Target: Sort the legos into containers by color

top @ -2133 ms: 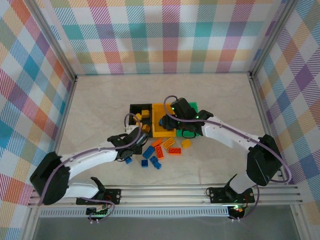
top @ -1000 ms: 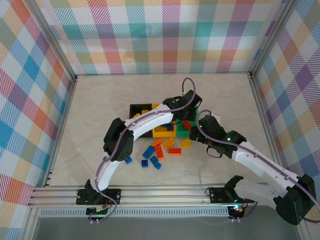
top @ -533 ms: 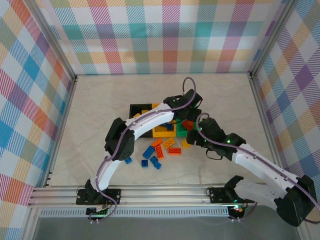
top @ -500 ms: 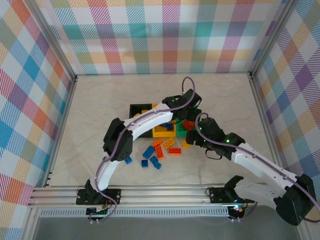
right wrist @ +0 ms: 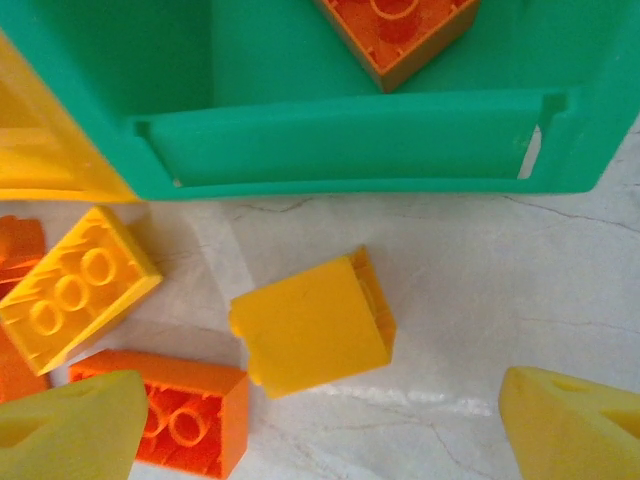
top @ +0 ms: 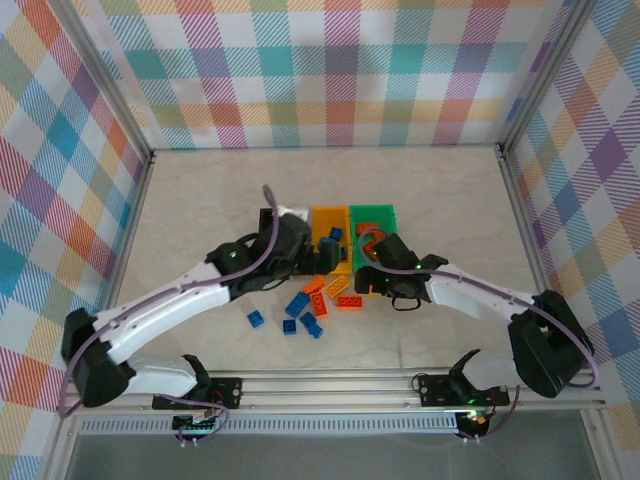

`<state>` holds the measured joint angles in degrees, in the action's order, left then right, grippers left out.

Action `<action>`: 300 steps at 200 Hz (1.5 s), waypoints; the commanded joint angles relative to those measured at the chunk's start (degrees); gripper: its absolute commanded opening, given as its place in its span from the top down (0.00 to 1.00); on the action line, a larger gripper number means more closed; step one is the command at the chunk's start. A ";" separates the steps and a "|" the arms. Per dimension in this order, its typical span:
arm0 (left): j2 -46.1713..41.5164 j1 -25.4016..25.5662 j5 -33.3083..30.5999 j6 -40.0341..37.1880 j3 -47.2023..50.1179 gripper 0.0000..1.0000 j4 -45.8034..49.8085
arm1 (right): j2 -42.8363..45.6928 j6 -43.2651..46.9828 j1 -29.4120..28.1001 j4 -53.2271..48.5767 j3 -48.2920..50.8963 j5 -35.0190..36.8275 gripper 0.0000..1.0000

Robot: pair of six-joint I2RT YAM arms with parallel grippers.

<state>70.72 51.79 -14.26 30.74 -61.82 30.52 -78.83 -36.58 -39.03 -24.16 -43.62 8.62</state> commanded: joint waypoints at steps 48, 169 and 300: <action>-18.86 0.59 -7.14 9.43 15.25 0.00 9.51 | -9.39 0.50 -0.34 2.23 -4.49 3.01 0.14; -25.89 0.59 -13.27 12.33 18.94 0.00 17.04 | -6.21 1.55 -0.57 1.78 -4.11 1.49 0.55; -30.99 0.59 -14.34 18.47 24.49 0.00 22.49 | -29.29 11.53 -10.27 -2.13 -47.58 -9.20 0.53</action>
<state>40.64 51.79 -29.10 47.37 -38.98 51.16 -101.08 -27.03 -49.04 -24.91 -83.44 1.56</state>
